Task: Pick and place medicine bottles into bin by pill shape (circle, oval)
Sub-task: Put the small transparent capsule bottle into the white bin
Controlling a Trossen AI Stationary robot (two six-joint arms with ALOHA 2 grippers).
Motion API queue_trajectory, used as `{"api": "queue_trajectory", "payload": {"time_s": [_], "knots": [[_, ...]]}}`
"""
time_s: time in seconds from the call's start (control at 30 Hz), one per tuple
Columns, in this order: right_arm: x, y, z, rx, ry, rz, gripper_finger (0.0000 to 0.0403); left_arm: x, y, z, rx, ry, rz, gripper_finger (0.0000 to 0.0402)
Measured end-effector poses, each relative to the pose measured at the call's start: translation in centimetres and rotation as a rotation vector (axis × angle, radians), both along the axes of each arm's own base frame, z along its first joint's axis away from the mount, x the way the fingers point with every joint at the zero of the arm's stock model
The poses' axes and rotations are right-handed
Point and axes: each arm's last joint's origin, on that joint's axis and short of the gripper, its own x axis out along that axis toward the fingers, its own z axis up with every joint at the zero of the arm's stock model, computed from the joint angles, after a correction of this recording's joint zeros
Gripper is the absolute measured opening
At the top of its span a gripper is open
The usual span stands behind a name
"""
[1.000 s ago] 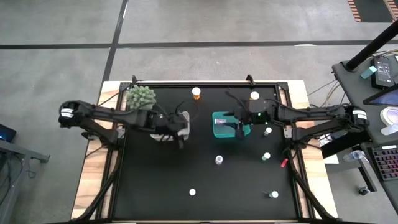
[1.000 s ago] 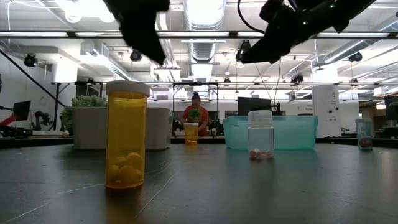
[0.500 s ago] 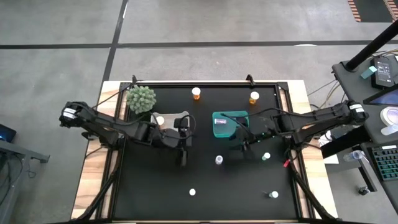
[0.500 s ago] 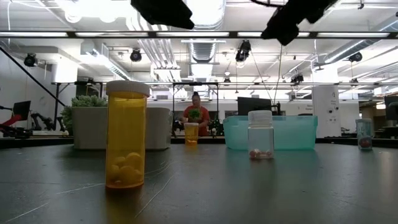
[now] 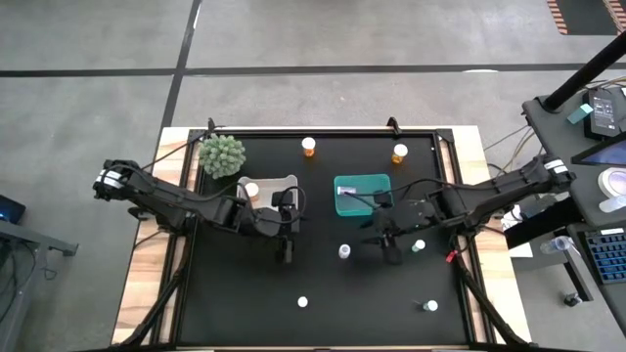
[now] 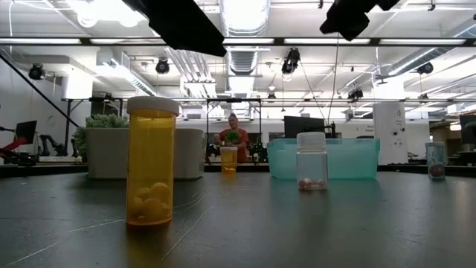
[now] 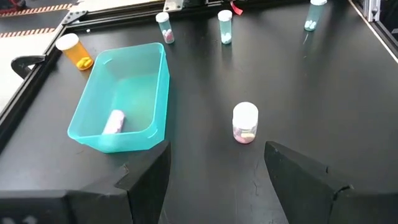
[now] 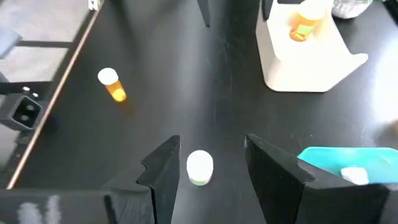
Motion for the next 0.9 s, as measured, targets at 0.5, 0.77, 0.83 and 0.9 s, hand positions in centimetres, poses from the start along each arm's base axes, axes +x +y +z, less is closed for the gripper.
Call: {"api": "queue_trajectory", "payload": {"time_s": [0.5, 0.77, 0.83, 0.9], "knots": [[4.2, 1.2, -5.0, -0.068, 0.205, -0.011, 0.0266, -0.5, 0.2, 0.9, 0.088, -0.023, -0.026, 0.0242], [5.8, 1.6, -9.0, -0.126, 0.325, 0.010, 0.0287, -2.4, 0.8, 1.8, 0.117, -0.067, -0.018, 0.0242], [6.2, 1.7, -10.0, -0.136, 0.346, 0.015, 0.0280, -3.0, 1.0, 2.0, 0.120, -0.083, -0.007, 0.0242], [6.6, 1.9, -10.9, -0.146, 0.361, 0.021, 0.0272, -3.7, 1.2, 2.2, 0.123, -0.102, 0.007, 0.0242]]}}
